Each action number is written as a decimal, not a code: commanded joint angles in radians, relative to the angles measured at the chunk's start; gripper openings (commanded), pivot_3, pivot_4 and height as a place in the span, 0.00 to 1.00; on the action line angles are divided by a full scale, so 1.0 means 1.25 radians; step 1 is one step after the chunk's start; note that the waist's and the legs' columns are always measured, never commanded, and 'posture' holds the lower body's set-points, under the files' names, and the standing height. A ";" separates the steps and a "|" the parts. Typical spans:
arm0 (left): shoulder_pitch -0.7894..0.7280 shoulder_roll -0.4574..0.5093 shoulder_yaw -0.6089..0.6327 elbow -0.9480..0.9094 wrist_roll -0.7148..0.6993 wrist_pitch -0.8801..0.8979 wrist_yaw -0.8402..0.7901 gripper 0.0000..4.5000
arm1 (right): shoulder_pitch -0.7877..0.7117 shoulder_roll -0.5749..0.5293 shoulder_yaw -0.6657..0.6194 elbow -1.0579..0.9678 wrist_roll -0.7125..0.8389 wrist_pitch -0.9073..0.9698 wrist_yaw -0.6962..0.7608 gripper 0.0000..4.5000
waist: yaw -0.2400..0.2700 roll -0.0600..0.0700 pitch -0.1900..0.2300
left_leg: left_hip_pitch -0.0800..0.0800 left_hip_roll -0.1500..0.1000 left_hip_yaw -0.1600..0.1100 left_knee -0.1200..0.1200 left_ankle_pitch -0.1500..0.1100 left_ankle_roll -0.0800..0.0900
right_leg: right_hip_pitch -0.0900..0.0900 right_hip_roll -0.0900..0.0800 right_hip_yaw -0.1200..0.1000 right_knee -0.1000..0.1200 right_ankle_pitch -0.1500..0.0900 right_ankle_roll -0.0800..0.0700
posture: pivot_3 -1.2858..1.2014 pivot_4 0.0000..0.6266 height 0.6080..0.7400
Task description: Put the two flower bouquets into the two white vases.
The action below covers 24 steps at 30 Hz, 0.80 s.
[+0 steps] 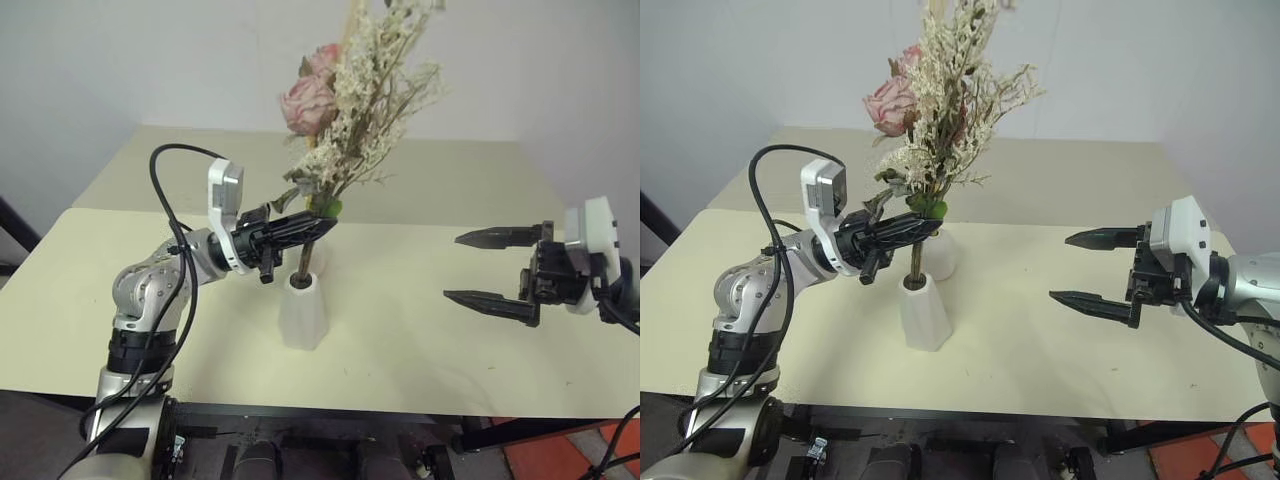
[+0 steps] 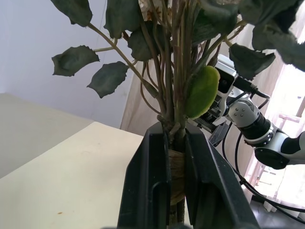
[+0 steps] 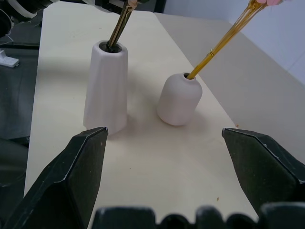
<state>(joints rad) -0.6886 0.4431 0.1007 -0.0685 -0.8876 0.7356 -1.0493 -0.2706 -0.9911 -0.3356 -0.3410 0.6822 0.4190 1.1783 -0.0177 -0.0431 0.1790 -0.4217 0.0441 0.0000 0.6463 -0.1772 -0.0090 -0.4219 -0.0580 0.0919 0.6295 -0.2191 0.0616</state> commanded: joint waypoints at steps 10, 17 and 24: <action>0.041 0.073 0.020 -0.061 -0.020 0.037 0.001 0.80 | -0.015 -0.020 -0.021 0.004 0.005 -0.002 0.011 1.00 | -0.003 0.000 0.000 | 0.000 0.000 0.000 0.000 0.000 0.000 | 0.000 0.000 0.000 0.000 0.000 0.000 | 0.52 0.24 1.00; 0.165 0.219 0.121 -0.131 -0.047 0.079 0.010 1.00 | 0.007 -0.023 -0.028 0.000 0.000 -0.002 0.017 1.00 | -0.012 0.000 0.000 | 0.000 0.001 0.000 -0.001 0.000 0.000 | -0.001 0.000 0.000 0.000 -0.001 -0.001 | 0.52 0.24 1.00; 0.285 0.399 0.263 -0.133 -0.034 0.068 -0.054 1.00 | 0.064 -0.027 -0.057 -0.010 0.009 0.009 0.009 1.00 | -0.014 0.000 0.000 | 0.000 0.001 0.001 -0.001 0.000 0.000 | -0.001 0.000 -0.001 0.000 -0.004 -0.006 | 0.52 0.24 1.00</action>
<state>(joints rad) -0.3390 0.9189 0.3814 -0.2183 -0.9291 0.8341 -1.0961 -0.1877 -1.0116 -0.3615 -0.3304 0.6805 0.4237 1.1949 -0.0352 -0.0429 0.1791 -0.4215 0.0459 0.0010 0.6448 -0.1773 -0.0091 -0.4236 -0.0582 0.0910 0.6297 -0.2237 0.0537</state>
